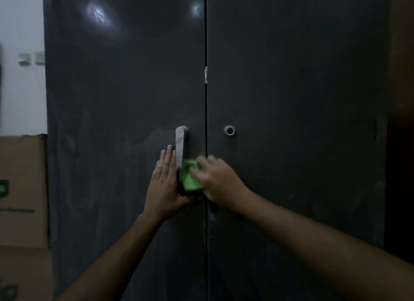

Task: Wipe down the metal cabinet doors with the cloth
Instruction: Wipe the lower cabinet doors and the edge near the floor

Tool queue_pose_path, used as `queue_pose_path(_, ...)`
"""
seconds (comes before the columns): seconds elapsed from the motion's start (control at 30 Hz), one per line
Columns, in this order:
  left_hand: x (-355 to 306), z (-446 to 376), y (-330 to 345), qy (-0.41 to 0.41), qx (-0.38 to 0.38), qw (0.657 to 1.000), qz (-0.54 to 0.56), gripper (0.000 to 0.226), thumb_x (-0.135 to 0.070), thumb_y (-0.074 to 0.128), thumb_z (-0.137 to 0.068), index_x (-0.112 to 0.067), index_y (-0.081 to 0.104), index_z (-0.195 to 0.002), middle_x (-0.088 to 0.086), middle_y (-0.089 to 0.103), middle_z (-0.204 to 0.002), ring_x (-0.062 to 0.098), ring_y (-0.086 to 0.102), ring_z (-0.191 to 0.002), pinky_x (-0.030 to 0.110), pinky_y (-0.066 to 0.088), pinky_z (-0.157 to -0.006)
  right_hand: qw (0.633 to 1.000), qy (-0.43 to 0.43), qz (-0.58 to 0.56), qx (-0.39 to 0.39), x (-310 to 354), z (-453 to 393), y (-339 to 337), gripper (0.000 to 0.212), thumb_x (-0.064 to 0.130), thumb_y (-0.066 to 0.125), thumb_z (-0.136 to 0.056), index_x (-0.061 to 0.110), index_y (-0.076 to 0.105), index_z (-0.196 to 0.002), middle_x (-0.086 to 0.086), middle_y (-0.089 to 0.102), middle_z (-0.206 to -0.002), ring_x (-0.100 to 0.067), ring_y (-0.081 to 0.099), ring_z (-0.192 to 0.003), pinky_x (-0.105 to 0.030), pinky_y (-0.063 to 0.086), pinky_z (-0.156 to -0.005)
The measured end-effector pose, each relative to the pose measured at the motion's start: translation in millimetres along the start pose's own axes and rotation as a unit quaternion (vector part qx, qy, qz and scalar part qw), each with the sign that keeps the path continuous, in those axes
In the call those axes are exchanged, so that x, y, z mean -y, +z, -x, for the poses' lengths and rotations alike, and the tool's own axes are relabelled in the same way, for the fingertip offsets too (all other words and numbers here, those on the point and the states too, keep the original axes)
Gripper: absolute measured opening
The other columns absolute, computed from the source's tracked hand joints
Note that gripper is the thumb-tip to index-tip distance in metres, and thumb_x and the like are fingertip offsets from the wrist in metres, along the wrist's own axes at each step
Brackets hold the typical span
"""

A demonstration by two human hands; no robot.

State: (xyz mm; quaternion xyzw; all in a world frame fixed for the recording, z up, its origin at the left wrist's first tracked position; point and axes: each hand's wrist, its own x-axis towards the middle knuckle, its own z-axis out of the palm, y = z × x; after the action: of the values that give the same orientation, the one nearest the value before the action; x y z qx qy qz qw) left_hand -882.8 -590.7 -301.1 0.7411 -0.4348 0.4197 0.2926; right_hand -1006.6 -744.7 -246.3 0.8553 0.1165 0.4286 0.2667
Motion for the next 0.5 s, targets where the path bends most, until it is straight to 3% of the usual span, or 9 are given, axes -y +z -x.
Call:
queue_pose_path(0.07,0.2,0.8,-2.8,0.004,0.007,1.0,0.015,0.137,-0.081,0.063,-0.073,-0.009,-0.005,-0.167,0.005,-0.011,-0.176,0.018,-0.014,-0.163,0.049,0.01,-0.133,0.998,-0.004,-0.056,0.039,3.6,13.6,2.1,0.043,0.022,0.069,-0.085,0.015,0.062,-0.127,-0.011,0.053,-0.119,-0.026,0.055,-0.094,-0.04,0.053,-0.074)
queue_pose_path(0.13,0.8,0.6,-8.2,0.006,0.018,0.999,0.046,0.142,-0.084,0.068,-0.068,-0.011,-0.002,-0.168,0.001,-0.011,-0.176,0.015,-0.014,-0.162,0.048,0.008,-0.133,0.982,0.117,-0.146,-0.008,2.9,2.7,-1.1,0.047,0.02,0.07,-0.084,0.017,0.059,-0.13,-0.009,0.049,-0.117,-0.027,0.055,-0.097,-0.042,0.055,-0.075)
queue_pose_path(0.17,1.4,-0.3,-11.9,0.005,0.026,0.997,0.07,0.146,-0.085,0.073,-0.065,-0.013,0.0,-0.168,-0.001,-0.008,-0.177,0.014,-0.013,-0.162,0.048,0.008,-0.133,0.957,0.193,-0.212,-0.048,4.9,-6.0,-5.2,0.048,0.018,0.067,-0.085,0.017,0.058,-0.132,-0.008,0.049,-0.117,-0.029,0.056,-0.099,-0.042,0.055,-0.078)
queue_pose_path(0.23,1.4,-2.9,-20.0,-0.021,0.04,0.99,0.132,0.153,-0.083,0.084,-0.058,-0.02,-0.001,-0.169,-0.005,0.001,-0.177,0.012,-0.006,-0.163,0.052,0.011,-0.133,0.884,0.304,-0.335,-0.12,8.5,-24.1,-14.8,0.044,0.016,0.061,-0.09,0.018,0.058,-0.134,-0.006,0.054,-0.118,-0.028,0.06,-0.104,-0.042,0.054,-0.087)
queue_pose_path(0.33,0.2,-6.0,-30.3,-0.072,0.058,0.967,0.239,0.152,-0.075,0.093,-0.054,-0.035,-0.001,-0.167,-0.011,0.018,-0.174,0.011,0.015,-0.162,0.057,0.018,-0.131,0.766,0.368,-0.498,-0.175,13.9,-49.8,-21.9,0.033,0.01,0.06,-0.096,0.017,0.065,-0.127,-0.003,0.069,-0.116,-0.018,0.066,-0.107,-0.038,0.055,-0.095)
queue_pose_path(0.43,-1.4,-8.9,-38.2,-0.061,0.076,0.944,0.314,0.138,-0.061,0.094,-0.065,-0.04,0.002,-0.166,-0.02,0.029,-0.168,0.008,0.029,-0.157,0.061,0.018,-0.129,0.645,0.399,-0.631,-0.161,22.5,-55.5,-21.9,0.029,0.006,0.058,-0.099,0.018,0.067,-0.124,0.0,0.075,-0.109,-0.012,0.072,-0.099,-0.032,0.061,-0.088)
queue_pose_path(0.5,-1.9,-10.2,-42.2,-0.046,0.092,0.944,0.314,0.134,-0.046,0.092,-0.07,-0.042,-0.001,-0.166,-0.019,0.025,-0.17,0.014,0.023,-0.16,0.064,0.016,-0.128,0.591,0.388,-0.699,-0.109,24.6,-41.7,-14.5,0.03,0.002,0.057,-0.098,0.017,0.069,-0.122,-0.004,0.077,-0.105,-0.016,0.075,-0.095,-0.032,0.063,-0.082)
